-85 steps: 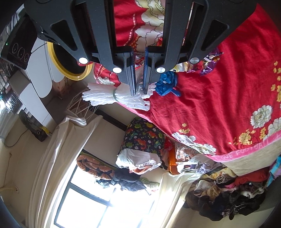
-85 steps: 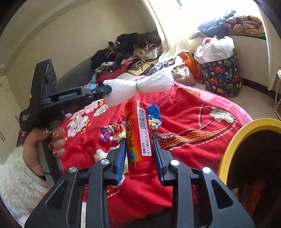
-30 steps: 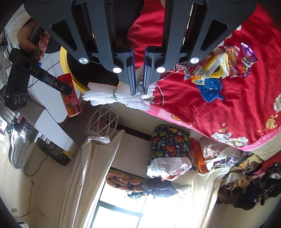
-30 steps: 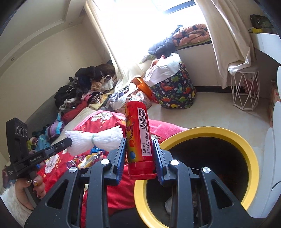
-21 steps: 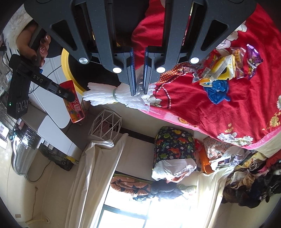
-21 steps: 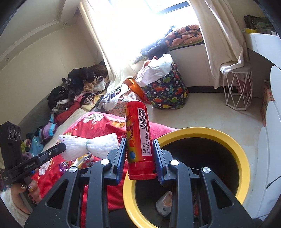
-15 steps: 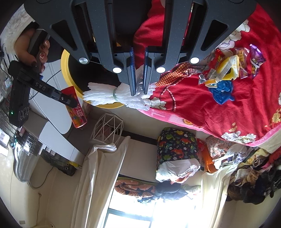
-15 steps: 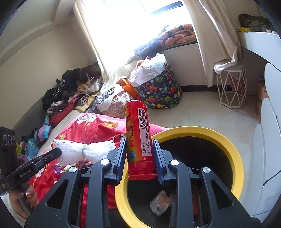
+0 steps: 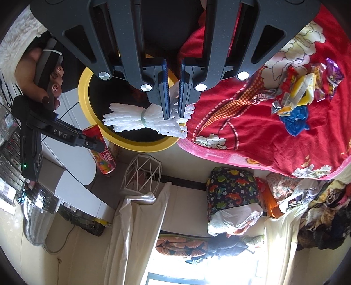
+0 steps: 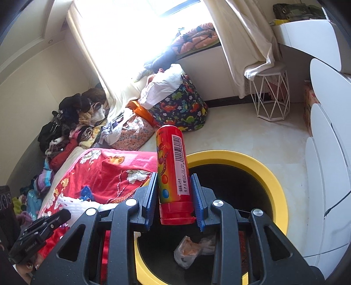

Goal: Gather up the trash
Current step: 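Open both grippers to drop the mesh net and snack tube into the bin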

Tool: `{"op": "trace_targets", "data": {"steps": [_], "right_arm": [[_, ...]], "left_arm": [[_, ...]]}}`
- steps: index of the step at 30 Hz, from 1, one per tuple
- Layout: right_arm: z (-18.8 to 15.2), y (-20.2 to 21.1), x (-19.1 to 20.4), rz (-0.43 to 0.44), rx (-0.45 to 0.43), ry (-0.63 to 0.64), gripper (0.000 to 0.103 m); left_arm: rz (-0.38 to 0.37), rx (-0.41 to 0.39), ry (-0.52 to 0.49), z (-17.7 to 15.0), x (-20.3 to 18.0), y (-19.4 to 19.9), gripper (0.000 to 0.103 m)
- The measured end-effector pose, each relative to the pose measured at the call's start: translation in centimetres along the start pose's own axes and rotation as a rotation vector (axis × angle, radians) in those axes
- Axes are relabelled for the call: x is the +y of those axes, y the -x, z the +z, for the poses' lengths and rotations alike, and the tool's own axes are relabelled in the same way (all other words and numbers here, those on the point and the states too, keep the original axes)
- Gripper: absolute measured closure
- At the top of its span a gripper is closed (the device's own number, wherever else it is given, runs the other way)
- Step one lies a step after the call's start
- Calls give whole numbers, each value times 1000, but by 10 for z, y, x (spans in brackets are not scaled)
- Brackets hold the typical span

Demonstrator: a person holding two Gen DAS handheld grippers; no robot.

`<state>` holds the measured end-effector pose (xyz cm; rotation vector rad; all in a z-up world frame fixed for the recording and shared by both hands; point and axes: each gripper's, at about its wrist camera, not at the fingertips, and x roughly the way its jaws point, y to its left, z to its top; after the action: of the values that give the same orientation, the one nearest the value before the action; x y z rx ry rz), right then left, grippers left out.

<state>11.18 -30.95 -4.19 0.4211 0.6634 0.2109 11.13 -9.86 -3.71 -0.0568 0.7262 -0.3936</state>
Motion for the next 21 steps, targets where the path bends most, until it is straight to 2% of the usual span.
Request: {"op": "trace_targets", "data": {"steps": [9, 17, 20, 21], "right_arm": [[0, -5, -21, -44, 21, -63, 74], [0, -9, -25, -49, 35, -78, 74], [-1, -10, -25, -41, 38, -78, 72], [-2, -10, -25, -42, 39, -80, 66]], "left_arm": [[-10, 41, -47, -7, -20, -17, 99], [-25, 77, -101, -11, -39, -32, 99], [-42, 90, -119, -11, -47, -38, 98], [-59, 92, -124, -12, -48, -39, 95]]}}
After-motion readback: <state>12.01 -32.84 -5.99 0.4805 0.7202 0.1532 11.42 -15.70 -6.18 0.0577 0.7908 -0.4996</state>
